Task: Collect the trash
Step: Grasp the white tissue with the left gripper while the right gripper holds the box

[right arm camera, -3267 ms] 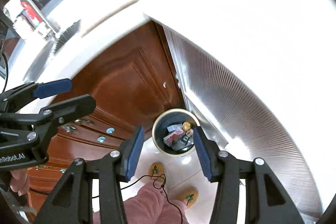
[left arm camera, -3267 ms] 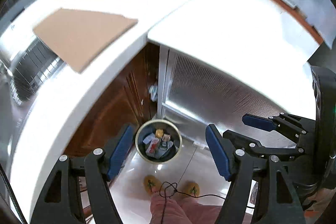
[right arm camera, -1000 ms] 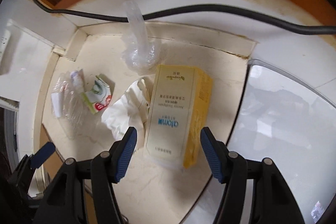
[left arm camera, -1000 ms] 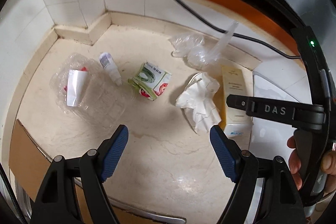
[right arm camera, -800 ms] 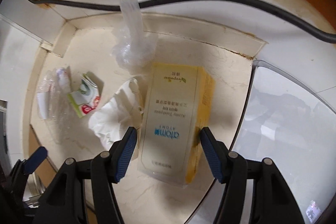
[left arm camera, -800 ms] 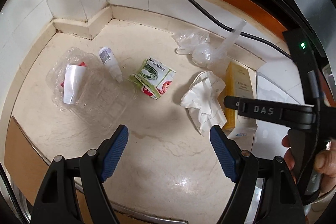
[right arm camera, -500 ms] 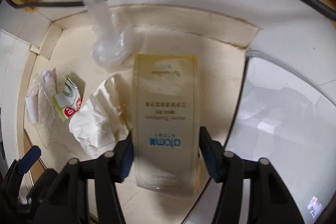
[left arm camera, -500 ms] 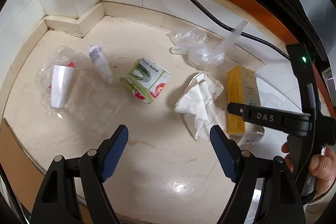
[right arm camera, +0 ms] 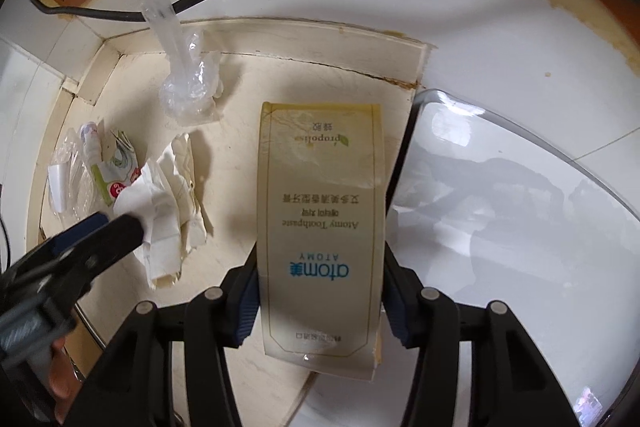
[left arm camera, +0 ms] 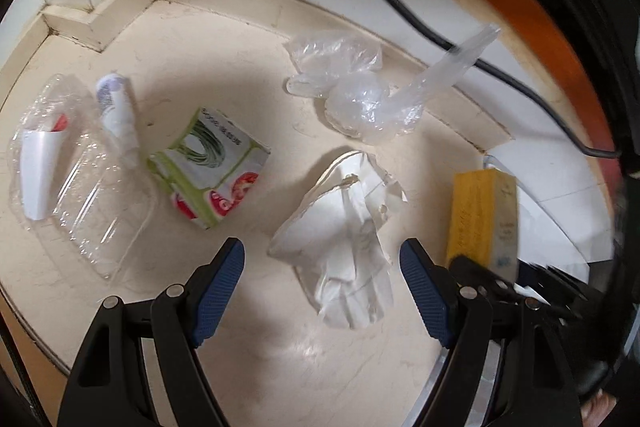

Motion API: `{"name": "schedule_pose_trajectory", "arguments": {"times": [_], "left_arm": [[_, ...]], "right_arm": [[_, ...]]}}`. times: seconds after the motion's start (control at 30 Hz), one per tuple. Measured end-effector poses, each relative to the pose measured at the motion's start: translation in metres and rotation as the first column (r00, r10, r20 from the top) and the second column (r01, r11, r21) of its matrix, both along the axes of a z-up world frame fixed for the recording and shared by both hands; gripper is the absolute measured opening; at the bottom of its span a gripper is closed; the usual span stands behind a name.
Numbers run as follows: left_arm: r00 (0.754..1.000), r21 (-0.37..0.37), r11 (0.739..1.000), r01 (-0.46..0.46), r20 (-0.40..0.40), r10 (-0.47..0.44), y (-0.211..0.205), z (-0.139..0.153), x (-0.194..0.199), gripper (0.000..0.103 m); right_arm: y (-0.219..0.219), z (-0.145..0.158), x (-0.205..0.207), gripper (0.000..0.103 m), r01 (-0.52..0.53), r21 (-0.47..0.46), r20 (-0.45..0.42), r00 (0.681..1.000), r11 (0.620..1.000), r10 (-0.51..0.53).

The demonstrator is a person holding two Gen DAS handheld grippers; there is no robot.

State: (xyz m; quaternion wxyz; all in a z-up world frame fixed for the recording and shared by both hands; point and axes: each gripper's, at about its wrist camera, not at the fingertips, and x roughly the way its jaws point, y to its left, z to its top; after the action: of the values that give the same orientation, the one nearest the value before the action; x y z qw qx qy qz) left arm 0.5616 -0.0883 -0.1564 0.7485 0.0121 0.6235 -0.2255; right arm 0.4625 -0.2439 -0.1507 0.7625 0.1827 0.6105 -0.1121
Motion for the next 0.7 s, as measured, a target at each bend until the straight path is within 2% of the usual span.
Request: {"name": "schedule_pose_trajectory", "arguments": {"times": [0.1,0.13,0.17,0.2,0.23,0.47,0.7], "left_arm": [[1.0,0.02,1.0,-0.019,-0.012,0.019,-0.007,-0.01,0.004,0.078],[1.0,0.02,1.0,-0.023,-0.017,0.023,-0.009,-0.013,0.005,0.072],[0.999,0.016,0.999,-0.03,-0.021,0.03,-0.01,-0.016,0.006,0.057],[0.999,0.016,0.999,-0.034,-0.012,0.035,-0.01,-0.016,0.006,0.056],[0.999,0.022,0.999,-0.038,0.002,0.038,-0.011,-0.014,0.006,0.046],[0.997,0.035,0.997,-0.063,0.046,0.062,-0.009,0.002,-0.001,0.035],[0.996,0.055,0.998,-0.034,0.084,0.03,0.001,0.026,-0.027,0.034]], "right_arm": [[0.001,0.001,-0.001,0.053,-0.005,-0.014,0.0,1.0,1.0,0.005],[0.0,0.001,-0.003,0.053,-0.005,-0.017,0.0,1.0,1.0,0.005],[0.002,0.0,-0.001,0.053,-0.002,-0.019,-0.001,1.0,1.0,0.002],[0.001,0.001,-0.003,0.053,-0.001,-0.02,-0.001,1.0,1.0,0.001],[0.0,0.001,-0.006,0.053,-0.001,-0.021,0.0,1.0,1.0,0.001],[-0.004,0.013,-0.017,0.053,-0.013,-0.044,0.005,1.0,0.999,0.013],[0.004,0.026,-0.018,0.053,-0.053,-0.084,-0.027,0.998,0.995,0.051]]}}
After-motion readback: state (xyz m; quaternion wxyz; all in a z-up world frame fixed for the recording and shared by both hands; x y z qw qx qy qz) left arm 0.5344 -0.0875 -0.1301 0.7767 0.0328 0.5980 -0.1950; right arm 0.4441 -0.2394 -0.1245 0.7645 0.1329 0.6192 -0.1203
